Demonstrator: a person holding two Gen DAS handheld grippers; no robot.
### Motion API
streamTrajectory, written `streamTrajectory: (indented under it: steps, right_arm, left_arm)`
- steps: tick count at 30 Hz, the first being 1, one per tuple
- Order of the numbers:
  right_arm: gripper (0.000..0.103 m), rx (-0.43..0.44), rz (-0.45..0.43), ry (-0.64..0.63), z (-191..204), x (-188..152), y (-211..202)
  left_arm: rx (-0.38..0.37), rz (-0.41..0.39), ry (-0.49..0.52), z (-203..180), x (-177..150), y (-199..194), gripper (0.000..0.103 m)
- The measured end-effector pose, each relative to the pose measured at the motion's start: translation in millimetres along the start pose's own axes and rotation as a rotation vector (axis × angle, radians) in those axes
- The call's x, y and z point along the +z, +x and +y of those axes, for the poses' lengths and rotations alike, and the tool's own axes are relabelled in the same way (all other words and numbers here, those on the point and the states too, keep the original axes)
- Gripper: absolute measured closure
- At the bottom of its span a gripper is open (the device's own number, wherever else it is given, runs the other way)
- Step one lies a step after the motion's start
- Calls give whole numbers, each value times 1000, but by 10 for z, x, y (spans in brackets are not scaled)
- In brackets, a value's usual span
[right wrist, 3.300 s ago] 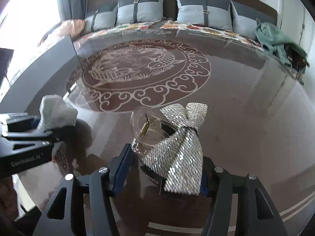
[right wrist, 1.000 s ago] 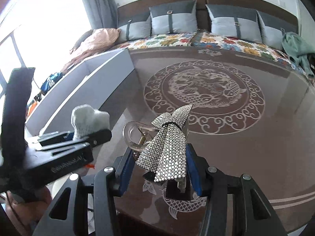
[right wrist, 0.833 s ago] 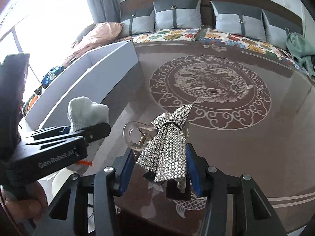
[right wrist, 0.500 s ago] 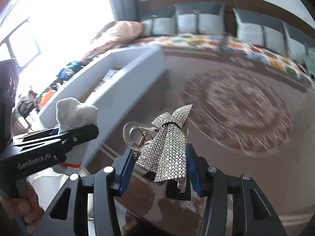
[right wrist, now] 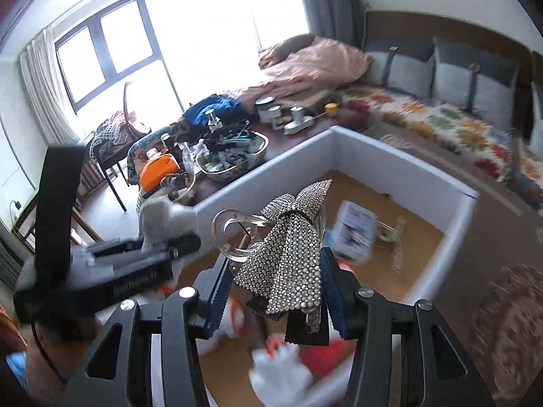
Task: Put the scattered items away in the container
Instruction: 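Carry the glove and bow clip over the cardboard box with both grippers, then open both grippers to drop the glove and bow clip into the box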
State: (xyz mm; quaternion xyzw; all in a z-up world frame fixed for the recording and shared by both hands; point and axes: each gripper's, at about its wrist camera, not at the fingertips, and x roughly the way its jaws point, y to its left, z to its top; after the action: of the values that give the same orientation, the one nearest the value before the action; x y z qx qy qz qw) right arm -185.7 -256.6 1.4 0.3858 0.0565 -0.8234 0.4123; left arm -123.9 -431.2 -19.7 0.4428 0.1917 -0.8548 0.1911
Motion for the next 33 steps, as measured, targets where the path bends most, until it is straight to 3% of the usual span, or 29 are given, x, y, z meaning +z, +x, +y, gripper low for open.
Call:
streamTrajectory:
  steps: [1, 3, 5, 6, 11, 18, 24, 27, 33]
  right_arm:
    - [53, 27, 41, 26, 3, 56, 177]
    - [51, 80, 124, 77, 9, 168, 531]
    - [43, 55, 153, 103, -21, 190, 629]
    - [41, 42, 167, 115, -36, 201, 678]
    - [40, 25, 159, 178, -153, 157, 543]
    - [40, -153, 249, 88, -118, -188, 52]
    - [40, -172, 195, 47, 122, -365, -647]
    - [40, -186, 182, 17, 215, -358, -764]
    - [40, -214, 158, -45, 402, -343, -996]
  left_arm:
    - [2, 26, -10, 73, 26, 73, 66]
    - [20, 83, -21, 122, 45, 205, 54]
    - [40, 127, -32, 168, 44, 290, 7]
    - [45, 118, -29, 169, 12, 263, 3]
    - [45, 76, -38, 136, -71, 58, 2]
    - [93, 12, -42, 1, -386, -581, 2]
    - [157, -104, 9, -198, -586, -1257, 2]
    - [175, -155, 29, -296, -612, -1532, 2]
    - [76, -155, -8, -291, -629, -1735, 1]
